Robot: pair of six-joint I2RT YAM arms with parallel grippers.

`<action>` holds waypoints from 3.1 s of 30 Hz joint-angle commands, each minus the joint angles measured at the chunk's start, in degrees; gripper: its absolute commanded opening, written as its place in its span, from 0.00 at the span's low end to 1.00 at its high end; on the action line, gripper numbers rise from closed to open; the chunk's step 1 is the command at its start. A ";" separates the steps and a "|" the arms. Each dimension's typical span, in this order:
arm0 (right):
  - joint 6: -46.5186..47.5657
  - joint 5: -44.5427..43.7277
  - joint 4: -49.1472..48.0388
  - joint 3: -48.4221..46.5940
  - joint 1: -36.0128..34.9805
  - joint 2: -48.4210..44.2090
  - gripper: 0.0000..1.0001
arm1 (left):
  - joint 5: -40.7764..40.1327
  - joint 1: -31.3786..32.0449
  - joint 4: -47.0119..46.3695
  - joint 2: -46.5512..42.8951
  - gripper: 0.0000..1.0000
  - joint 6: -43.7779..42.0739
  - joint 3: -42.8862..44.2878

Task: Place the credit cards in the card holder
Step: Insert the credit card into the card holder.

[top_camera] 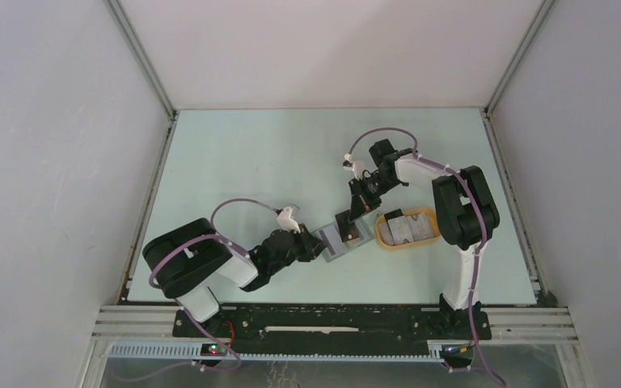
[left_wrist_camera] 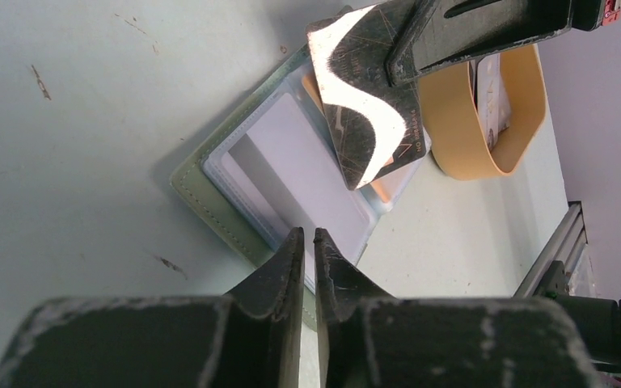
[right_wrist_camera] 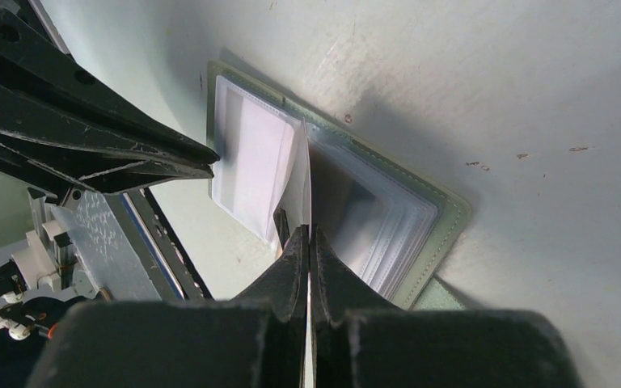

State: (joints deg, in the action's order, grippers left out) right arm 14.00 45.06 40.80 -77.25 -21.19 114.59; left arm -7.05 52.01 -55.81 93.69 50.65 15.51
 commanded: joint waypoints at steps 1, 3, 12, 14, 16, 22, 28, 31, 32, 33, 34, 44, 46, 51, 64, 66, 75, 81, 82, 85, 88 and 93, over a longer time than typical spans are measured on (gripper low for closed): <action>1.42 -1.41 -1.05 0.39 -0.92 -1.22 0.00 | -1.27 0.09 0.84 0.44 0.12 0.31 1.46; 1.55 -1.22 -1.03 0.55 -1.37 -1.15 0.00 | -1.29 -0.01 0.88 0.53 0.10 0.41 1.49; 1.56 -0.72 -0.78 1.05 -2.45 -0.33 0.00 | -1.12 -0.14 0.88 0.76 0.08 0.59 1.46; 1.63 -0.83 -0.54 1.24 -2.45 -0.45 0.00 | -1.12 -0.21 0.88 0.75 0.08 0.66 1.39; 1.81 -1.08 -0.34 1.65 -2.45 -0.57 0.00 | -1.12 -0.27 0.88 0.71 0.07 0.75 1.29; 1.91 -3.03 0.00 2.54 -2.45 -1.19 0.00 | -0.93 -0.41 0.88 0.96 0.07 0.93 1.19; 1.53 -4.52 0.38 2.58 -2.95 -0.61 0.00 | -0.77 -0.42 0.53 1.06 0.07 0.94 1.19; 0.69 -5.14 0.16 2.62 -3.07 -0.46 0.00 | -0.67 -0.39 0.45 0.94 0.07 1.03 1.11; -0.75 -6.31 -0.24 2.54 -3.14 -0.28 0.00 | -0.68 -0.39 0.44 0.96 0.07 1.03 1.15; -1.30 -6.73 -0.22 2.55 -3.15 -0.05 0.00 | -0.66 -0.41 0.37 1.01 0.07 1.03 1.11; -1.97 -7.01 -0.28 2.55 -3.20 0.16 0.00 | -0.62 -0.37 0.31 1.05 0.06 1.03 1.10; -4.50 -9.24 0.71 1.54 -4.16 1.91 0.00 | -0.36 -0.34 -0.48 1.40 0.06 1.03 1.06; -4.58 -9.45 1.32 1.05 -4.37 2.51 0.00 | -0.25 -0.40 -0.69 1.49 0.06 1.03 1.02; -4.74 -9.70 1.52 0.87 -5.06 2.64 0.00 | -0.24 -0.40 -0.96 1.53 0.06 1.03 0.96; -5.65 -10.40 3.00 -0.59 -6.12 4.21 0.00 | 0.14 -0.45 -1.25 1.67 0.06 0.77 1.01; -5.65 -10.34 3.14 -0.90 -6.35 4.51 0.00 | 0.24 -0.47 -1.23 1.67 0.06 0.76 1.10; -6.32 -10.32 3.43 -1.83 -7.17 5.20 0.00 | 0.41 -0.54 -1.25 1.66 0.06 0.54 1.04; -7.30 -12.62 4.41 -2.75 -7.46 5.93 0.00 | 0.37 -0.68 -1.23 1.65 0.06 0.50 0.86; -7.32 -13.27 4.56 -2.73 -7.46 5.83 0.00 | 0.29 -0.75 -1.23 1.68 0.06 0.50 0.84; -7.32 -14.90 5.33 -2.73 -7.46 5.41 0.00 | 0.22 -0.83 -1.23 1.96 0.06 0.58 0.88; -7.60 -15.88 5.64 -2.73 -7.53 5.78 0.00 | 0.28 -0.93 -1.23 2.19 0.06 0.59 0.85; -7.41 -16.36 6.75 -3.87 -8.43 7.20 0.00 | 0.56 -0.93 -1.64 2.63 0.06 0.59 0.94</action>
State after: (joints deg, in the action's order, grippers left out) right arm 5.63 37.10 46.13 -80.60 -27.75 118.52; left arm -6.70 51.44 -57.39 95.29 51.59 15.51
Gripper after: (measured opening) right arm 0.006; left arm 0.058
